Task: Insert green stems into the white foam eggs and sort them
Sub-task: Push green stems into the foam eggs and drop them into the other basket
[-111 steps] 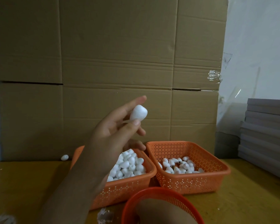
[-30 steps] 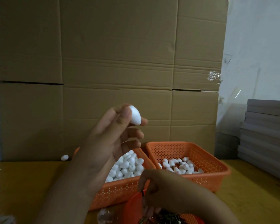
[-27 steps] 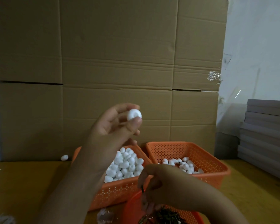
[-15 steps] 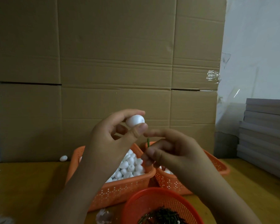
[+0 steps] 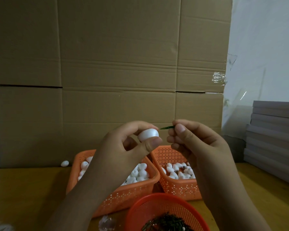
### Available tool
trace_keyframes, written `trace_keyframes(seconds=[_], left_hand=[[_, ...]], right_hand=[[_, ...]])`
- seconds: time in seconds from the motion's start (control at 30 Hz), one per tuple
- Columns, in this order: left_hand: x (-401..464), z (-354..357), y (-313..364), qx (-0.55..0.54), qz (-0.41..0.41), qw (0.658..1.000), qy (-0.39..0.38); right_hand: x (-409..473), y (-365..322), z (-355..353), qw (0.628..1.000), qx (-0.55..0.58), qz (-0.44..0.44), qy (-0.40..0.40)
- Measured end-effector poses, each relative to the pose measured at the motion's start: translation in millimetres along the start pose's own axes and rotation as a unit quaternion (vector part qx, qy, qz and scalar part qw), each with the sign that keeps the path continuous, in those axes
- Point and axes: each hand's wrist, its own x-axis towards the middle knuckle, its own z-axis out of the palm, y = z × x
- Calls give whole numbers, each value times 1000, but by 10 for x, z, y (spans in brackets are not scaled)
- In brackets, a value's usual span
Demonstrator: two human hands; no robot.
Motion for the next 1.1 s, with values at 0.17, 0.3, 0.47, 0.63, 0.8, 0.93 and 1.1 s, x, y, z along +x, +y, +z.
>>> trace_keyframes(seconds=[0.17,0.3,0.47,0.63,0.8,0.93,1.1], left_hand=[[7,-13,12,-14,2,1000,20],[10,-19,27,-18,0,999,34],[-5,2,45,-7,6,1000,16],[-6,17,37,21,24,999,34],[-13,40,22,46,46,996,54],[-8,38,13,26,42,997,52],[1,11,19,-35,26,999,24]], right_hand=[[-24,-16,44,1000,-7,-8,-2],[-37,-48,52,1000,-11,-19,-1],[-60,-36,111,999,-26,-9,-28],[-81,-17,144,998,-52,-7,-35],[-72,-7,125,998,-37,14,-51],[-66,21,114,998,-28,27,-51],[-50,47,125,999,-19,22,-36]])
